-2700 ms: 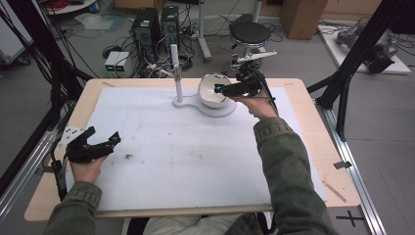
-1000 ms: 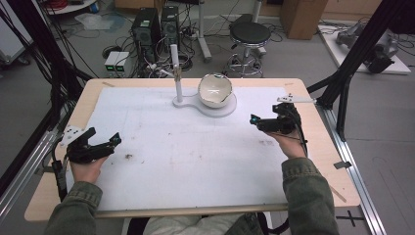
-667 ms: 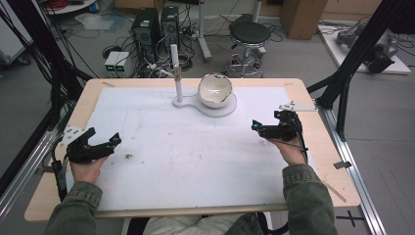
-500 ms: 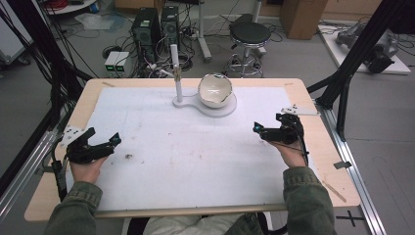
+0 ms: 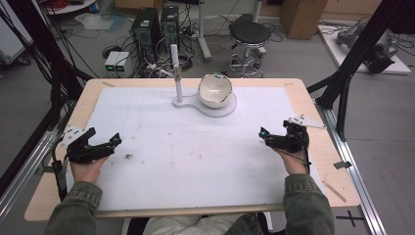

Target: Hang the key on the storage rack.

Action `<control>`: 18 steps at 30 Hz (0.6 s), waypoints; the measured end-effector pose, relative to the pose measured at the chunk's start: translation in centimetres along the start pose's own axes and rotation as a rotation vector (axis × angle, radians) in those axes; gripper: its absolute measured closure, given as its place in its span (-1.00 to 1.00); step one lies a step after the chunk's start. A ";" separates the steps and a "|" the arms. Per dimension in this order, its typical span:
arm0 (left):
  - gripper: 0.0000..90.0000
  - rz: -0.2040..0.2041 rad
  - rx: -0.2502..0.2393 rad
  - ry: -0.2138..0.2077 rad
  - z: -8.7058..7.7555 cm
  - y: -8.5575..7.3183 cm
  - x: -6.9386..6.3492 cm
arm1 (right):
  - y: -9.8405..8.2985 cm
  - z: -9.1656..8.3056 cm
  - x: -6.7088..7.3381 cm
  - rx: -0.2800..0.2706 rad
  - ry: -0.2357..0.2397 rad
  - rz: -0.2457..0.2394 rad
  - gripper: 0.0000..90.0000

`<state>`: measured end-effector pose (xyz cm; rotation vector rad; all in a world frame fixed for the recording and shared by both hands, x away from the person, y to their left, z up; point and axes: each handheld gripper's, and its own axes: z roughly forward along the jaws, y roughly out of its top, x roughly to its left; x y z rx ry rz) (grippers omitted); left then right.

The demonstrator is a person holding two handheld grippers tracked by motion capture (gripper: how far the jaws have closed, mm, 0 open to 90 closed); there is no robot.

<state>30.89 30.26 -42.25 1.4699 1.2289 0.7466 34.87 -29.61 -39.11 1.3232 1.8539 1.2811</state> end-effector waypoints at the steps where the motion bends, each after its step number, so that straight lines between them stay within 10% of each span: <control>1: -0.96 0.001 0.000 0.000 0.0 0.0 0.0 | -0.1 -0.1 0.0 -0.003 -0.006 0.000 -0.99; 18: -0.96 -0.023 -0.012 -0.002 0.3 0.0 0.5 | -1.6 -1.5 -1.1 -0.053 -0.076 0.023 -0.99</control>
